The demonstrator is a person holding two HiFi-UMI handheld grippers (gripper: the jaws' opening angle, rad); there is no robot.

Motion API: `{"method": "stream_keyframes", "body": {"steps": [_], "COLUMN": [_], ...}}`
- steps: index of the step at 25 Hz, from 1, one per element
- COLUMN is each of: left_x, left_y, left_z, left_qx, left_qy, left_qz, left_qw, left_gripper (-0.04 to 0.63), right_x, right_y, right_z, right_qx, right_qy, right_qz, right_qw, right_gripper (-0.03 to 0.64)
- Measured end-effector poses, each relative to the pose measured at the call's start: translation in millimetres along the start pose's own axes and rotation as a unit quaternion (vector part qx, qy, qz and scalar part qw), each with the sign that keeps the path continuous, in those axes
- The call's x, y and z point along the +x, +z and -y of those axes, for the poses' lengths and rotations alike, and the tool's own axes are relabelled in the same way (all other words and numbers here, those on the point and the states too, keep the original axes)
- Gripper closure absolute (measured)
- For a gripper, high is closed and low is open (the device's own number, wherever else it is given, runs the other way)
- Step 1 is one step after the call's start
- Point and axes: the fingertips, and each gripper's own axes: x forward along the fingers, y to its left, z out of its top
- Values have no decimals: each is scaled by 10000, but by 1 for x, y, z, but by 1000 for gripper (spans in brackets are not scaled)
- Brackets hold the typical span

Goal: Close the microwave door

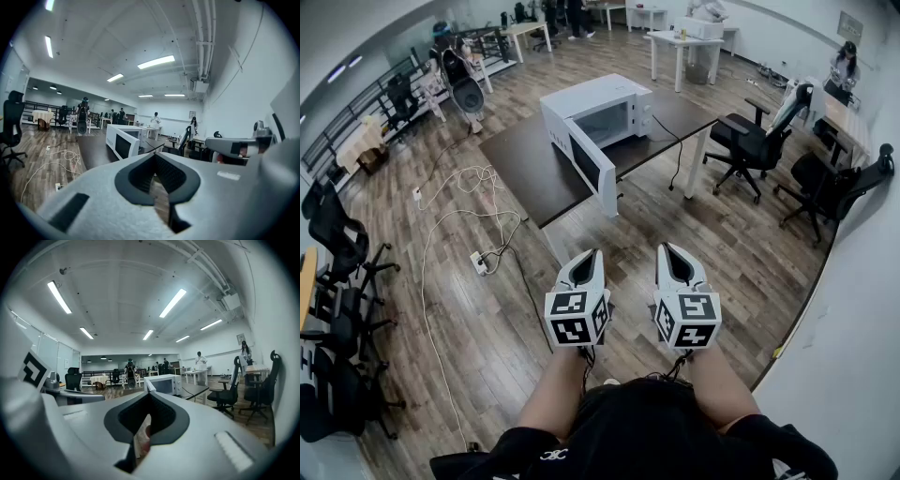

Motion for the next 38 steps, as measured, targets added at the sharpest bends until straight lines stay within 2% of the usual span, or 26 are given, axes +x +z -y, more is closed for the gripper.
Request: {"method": "stream_keyframes", "body": {"steps": [4,14,19,24,32,38], "left_x": [-7,-13,-13,-8,24,65], "left_y": [3,-3,-12,-17,-14,-2], "left_z": [-5,-27,-37,-42,-48,-62], "left_qx": [34,59,244,237,365,451], "left_qy": [21,-98,-261,-448,-506,-425], "left_qz": [6,-1,-131,-153,-128,-92], "left_qw": [10000,9999,9993,9986,9980,9980], "left_gripper": [586,586,586,586,586,586], "right_x": [-2,2,7,12,38,83], "right_y": [2,-8,-20,-25,-25,-20], "right_z": [-11,-35,-45,-50,-36,-14], "right_qx": [-168,-120,-67,-112,-123,-25], "right_qy": [28,-99,-209,-283,-324,-271], "right_qz": [11,97,-38,-128,-88,-27], "right_qw": [9999,9998,9998,9995,9994,9996], "right_gripper": [611,608,607,607,607,607]}}
